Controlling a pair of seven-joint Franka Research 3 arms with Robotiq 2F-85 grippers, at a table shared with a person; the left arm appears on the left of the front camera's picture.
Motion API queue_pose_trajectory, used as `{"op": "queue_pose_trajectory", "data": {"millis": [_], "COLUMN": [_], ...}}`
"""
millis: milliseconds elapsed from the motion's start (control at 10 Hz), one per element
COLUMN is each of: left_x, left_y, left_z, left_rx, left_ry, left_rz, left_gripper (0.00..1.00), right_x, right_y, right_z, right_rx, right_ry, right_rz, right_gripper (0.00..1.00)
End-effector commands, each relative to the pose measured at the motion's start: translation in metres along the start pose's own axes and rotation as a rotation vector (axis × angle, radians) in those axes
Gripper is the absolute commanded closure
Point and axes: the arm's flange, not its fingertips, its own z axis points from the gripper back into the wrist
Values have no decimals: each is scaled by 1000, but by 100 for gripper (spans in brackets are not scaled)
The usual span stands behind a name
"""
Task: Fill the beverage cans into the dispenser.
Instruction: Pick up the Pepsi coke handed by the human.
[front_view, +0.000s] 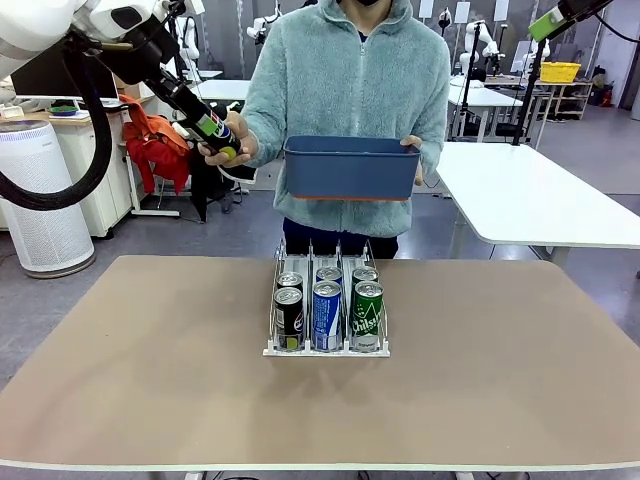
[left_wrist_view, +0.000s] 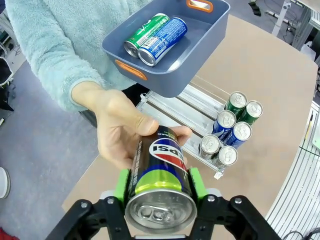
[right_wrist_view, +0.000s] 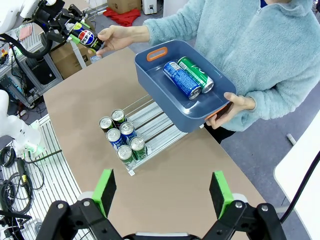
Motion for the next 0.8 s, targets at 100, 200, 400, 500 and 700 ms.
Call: {"op": "queue_pose_trajectory", "data": {"millis": [100, 200, 400, 500, 700], "left_x": [0, 0, 0, 0, 0], "left_y": [0, 0, 0, 0, 0], "left_z": [0, 0, 0, 0, 0], "left_rx": [0, 0, 0, 0, 0], "left_ry": [0, 0, 0, 0, 0], "left_rz": [0, 0, 0, 0, 0], "left_gripper": [49, 49, 49, 49, 49], "right_x": [0, 0, 0, 0, 0], "right_y": [1, 1, 1, 1, 1], "right_z": [-1, -1, -1, -1, -1], "right_rx": [4, 4, 4, 4, 4], "right_ry": [0, 0, 0, 0, 0], "right_rz": [-3, -3, -3, -3, -3], "right_gripper": [0, 0, 0, 0, 0]}}
